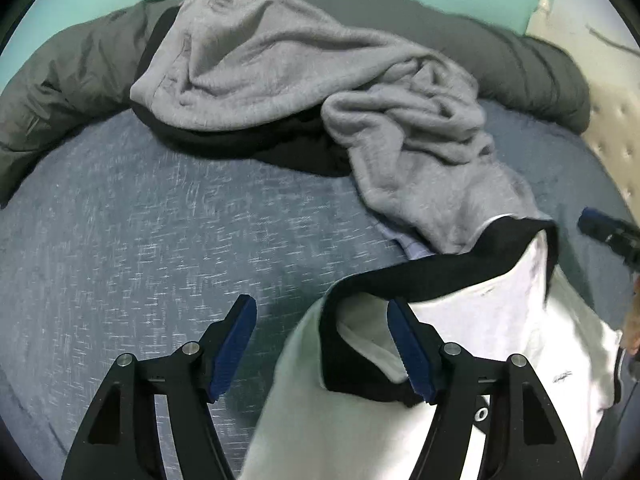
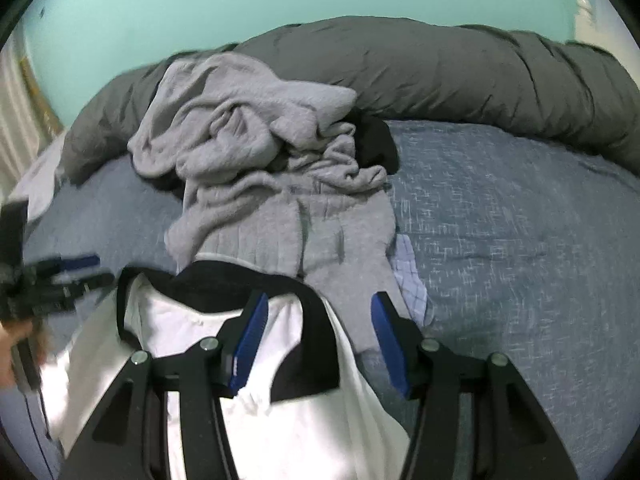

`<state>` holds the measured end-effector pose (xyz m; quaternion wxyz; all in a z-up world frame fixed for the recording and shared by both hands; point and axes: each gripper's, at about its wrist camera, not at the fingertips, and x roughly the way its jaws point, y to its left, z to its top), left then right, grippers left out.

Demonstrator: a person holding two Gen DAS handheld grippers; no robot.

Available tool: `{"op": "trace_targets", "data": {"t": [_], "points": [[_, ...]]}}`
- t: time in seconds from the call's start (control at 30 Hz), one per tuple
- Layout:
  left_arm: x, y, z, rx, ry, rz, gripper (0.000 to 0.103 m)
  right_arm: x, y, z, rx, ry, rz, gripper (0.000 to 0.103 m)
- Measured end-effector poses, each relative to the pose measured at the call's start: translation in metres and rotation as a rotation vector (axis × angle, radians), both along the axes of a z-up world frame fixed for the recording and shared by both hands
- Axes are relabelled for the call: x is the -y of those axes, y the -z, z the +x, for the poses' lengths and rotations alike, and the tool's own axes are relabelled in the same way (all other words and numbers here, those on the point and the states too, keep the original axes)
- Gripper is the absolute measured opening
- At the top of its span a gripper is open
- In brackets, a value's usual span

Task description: Fold clothes

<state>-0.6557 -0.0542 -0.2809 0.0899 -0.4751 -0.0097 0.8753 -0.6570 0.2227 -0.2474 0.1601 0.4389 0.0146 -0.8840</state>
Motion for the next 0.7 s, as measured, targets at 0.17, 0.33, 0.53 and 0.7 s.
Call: {"op": "trace_targets", "data": {"t": [0.17,0.33,0.53,0.7], "points": [[0.025,-0.004,0.012,0.002,-0.026,0.013,0.072,-0.027,0.003,0.018,0.024,0.013,-0.016,0.054],[0.066,0.004,0.051,0.057,-0.058,-0.008,0.072,-0.082,0.011,0.046,0.079,0.061,-0.007,0.054],[0.112,0.014,0.109,0.123,-0.064,0.009,0.072,-0.151,0.022,0.088,0.143,0.164,-0.028,0.055],[0.138,0.027,0.147,0.170,-0.076,0.039,0.072,-0.181,0.036,0.118,0.186,0.199,-0.050,0.055]]}}
